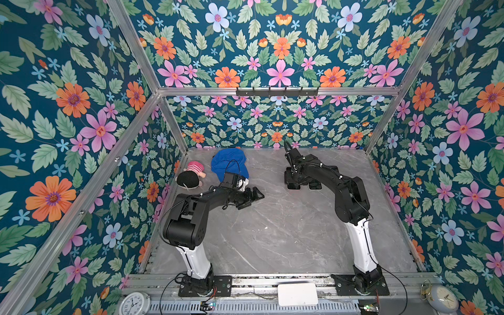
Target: Put the phone into the phone case
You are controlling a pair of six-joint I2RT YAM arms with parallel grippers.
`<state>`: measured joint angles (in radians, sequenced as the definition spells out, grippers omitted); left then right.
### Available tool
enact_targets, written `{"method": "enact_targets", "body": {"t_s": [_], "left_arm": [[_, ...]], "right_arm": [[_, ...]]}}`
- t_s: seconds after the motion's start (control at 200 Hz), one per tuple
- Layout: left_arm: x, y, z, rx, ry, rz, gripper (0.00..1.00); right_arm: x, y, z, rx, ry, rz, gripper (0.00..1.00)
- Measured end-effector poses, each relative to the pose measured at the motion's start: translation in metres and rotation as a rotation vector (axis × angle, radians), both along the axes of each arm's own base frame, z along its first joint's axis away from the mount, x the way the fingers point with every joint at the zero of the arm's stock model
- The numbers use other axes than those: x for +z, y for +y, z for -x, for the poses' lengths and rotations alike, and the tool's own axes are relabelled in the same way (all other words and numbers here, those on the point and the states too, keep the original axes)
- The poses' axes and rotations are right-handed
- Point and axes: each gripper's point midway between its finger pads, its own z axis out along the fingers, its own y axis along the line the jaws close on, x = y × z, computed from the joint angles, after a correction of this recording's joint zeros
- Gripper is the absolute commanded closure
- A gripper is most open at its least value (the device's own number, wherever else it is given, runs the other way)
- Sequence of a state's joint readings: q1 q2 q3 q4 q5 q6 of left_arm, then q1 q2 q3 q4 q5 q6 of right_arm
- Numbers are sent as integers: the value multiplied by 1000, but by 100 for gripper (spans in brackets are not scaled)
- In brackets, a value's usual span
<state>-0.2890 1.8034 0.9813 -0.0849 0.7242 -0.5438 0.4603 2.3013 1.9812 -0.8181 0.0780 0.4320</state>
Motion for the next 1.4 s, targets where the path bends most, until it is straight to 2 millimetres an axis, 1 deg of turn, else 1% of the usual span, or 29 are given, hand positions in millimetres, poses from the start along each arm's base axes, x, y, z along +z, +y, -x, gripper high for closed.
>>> {"method": "enact_targets", "body": {"t_s": [0.145,0.275,0.44,0.53,0.65,0.8,0.9,0.97,1.03,1.07,1.11,1.19,1.235,1.25,1.305,1.4], "left_arm": [[0,-6,-8,-10,-1,6,1],[0,-8,-11,-14,-2,11,0],[0,-9,-10,-18,0,14,0],[-1,-10,-10,-19,0,17,0],[-1,-10,-10,-23,-2,23,0],[-1,-10,-9,-24,-10,25,0],[-1,-10,-9,-29,-17,24,0],[0,-9,-7,-36,-25,18,0],[2,-6,-5,-29,-31,-4,0],[6,-3,-2,-26,-40,-15,0],[15,1,2,-23,-67,-28,0],[37,10,3,-11,-149,-61,0],[43,15,2,-1,-187,-87,0],[44,18,1,3,-197,-101,0],[46,28,2,24,-227,-151,0],[59,51,-1,100,-330,-252,0]], "right_arm": [[-10,-6,-11,13,21,3,33],[-19,-4,-9,33,54,3,33],[-24,-5,-5,44,77,8,31],[-28,-6,-4,44,89,13,29],[-30,-6,-4,38,95,18,21],[-28,-5,-4,26,100,11,12],[-26,-5,-3,23,104,8,9],[-20,-6,-1,22,104,7,9],[-7,-7,2,22,96,4,9],[6,-6,5,25,76,5,7],[20,-7,11,26,44,26,6],[49,-6,39,63,-12,41,6],[61,-8,52,77,-44,42,6],[64,-12,57,79,-57,48,6],[66,-28,68,77,-100,82,6],[55,-62,90,63,-152,160,6]]}}
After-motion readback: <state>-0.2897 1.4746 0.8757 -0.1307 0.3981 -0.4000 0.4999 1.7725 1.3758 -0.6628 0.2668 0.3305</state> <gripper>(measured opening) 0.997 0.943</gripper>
